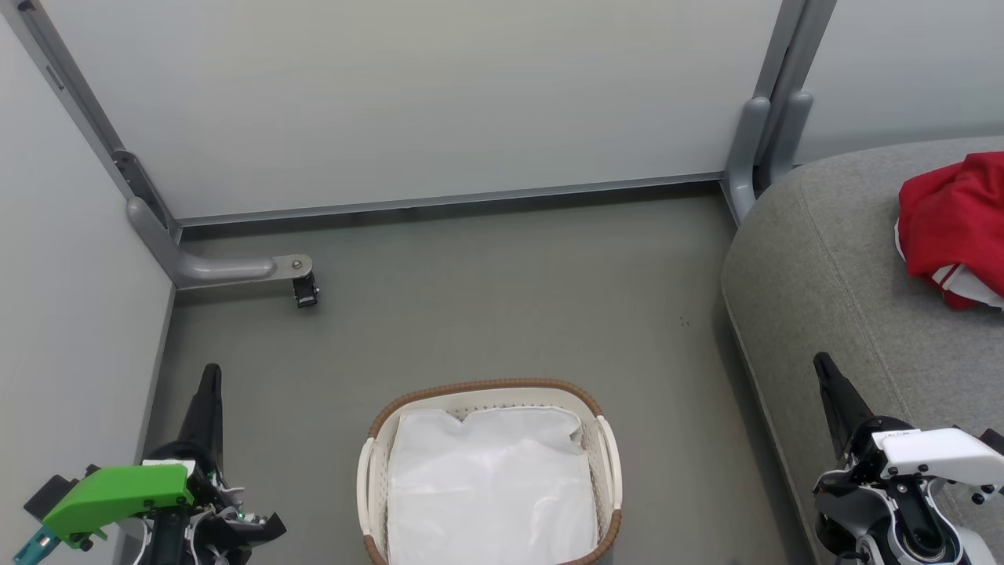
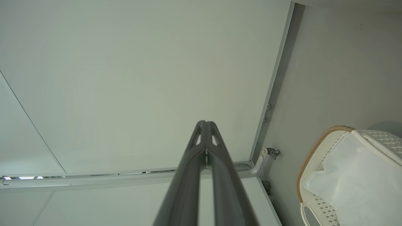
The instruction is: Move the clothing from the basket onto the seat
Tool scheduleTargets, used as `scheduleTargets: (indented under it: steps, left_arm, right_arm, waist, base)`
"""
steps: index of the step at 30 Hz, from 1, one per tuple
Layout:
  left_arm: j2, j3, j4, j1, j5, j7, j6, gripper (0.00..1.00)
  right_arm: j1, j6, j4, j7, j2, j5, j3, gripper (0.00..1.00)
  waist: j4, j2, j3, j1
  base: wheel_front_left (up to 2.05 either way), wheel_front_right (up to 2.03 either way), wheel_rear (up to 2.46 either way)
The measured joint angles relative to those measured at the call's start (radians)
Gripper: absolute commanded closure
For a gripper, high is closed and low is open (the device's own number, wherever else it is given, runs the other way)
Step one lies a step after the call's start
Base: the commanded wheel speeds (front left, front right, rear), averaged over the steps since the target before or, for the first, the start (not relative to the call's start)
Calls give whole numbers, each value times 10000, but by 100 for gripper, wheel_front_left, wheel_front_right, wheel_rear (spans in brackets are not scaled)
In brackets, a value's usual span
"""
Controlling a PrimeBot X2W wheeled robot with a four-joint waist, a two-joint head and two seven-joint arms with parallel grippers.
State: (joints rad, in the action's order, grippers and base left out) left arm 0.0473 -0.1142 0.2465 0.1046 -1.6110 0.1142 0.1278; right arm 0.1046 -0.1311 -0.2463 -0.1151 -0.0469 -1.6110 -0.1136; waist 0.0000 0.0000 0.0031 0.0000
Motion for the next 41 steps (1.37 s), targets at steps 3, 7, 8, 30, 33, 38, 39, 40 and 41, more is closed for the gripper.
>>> scheduleTargets:
  steps: [3,7,8,30,33,38,39,40,41]
  left_arm:
    - [0,0,0,0,0,-2,0,100]
    - [0,0,0,0,0,0,0,100]
    - [0,0,0,0,0,0,0,100]
    - [0,0,-2,0,-2,0,0,100]
    - [0,0,-2,0,-2,0,0,100]
    - [0,0,-2,0,-2,0,2,100]
    - [0,0,-2,0,-2,0,2,100]
    - [0,0,-2,0,-2,0,2,100]
    - [0,0,-2,0,-2,0,2,100]
  right_arm:
    - [0,0,0,0,0,0,0,100]
    - [1,0,0,0,0,0,0,100]
    - [1,0,0,0,0,0,0,100]
    - [3,0,0,0,0,0,0,100]
    - [3,0,0,0,0,0,0,100]
    - [4,0,0,0,0,0,0,100]
    - [4,0,0,0,0,0,0,100]
    - [4,0,0,0,0,0,0,100]
    - [4,0,0,0,0,0,0,100]
  waist:
    - [0,0,0,0]
    - [0,0,0,0]
    - [0,0,0,0]
    - [0,0,0,0]
    - [0,0,0,0]
    - [0,0,0,0]
    - [0,0,0,0]
    - [0,0,0,0]
    - [0,0,0,0]
  base:
    - [0,0,0]
    - [0,0,0]
    - [0,0,0]
    - [0,0,0]
    - [0,0,0]
    - [0,0,0]
    - [0,0,0]
    - [0,0,0]
    - [0,0,0]
